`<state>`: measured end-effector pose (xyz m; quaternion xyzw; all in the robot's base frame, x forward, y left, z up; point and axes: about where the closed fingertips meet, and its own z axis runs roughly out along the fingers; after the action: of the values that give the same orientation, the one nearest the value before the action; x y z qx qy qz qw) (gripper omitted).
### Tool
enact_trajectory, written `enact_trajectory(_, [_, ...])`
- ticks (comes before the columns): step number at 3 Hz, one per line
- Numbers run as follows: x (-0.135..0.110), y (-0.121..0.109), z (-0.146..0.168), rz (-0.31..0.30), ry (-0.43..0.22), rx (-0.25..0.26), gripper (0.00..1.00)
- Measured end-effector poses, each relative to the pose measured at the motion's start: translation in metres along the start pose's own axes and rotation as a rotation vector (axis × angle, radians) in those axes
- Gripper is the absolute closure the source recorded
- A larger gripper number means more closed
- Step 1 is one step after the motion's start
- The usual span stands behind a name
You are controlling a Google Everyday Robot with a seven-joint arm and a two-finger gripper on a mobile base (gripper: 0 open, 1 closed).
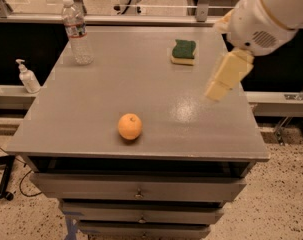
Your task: Move water bottle near orange
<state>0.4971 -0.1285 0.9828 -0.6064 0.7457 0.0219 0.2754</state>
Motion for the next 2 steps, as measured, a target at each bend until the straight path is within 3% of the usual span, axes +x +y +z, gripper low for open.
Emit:
enact_trajectory(1, [-0.052,-0.012,0.049,0.024,-0.164,-0.035,0.00])
enact_trajectory(2, [-0.112,-0.037,0.087,0.046,-0.335,-0.005,0.00])
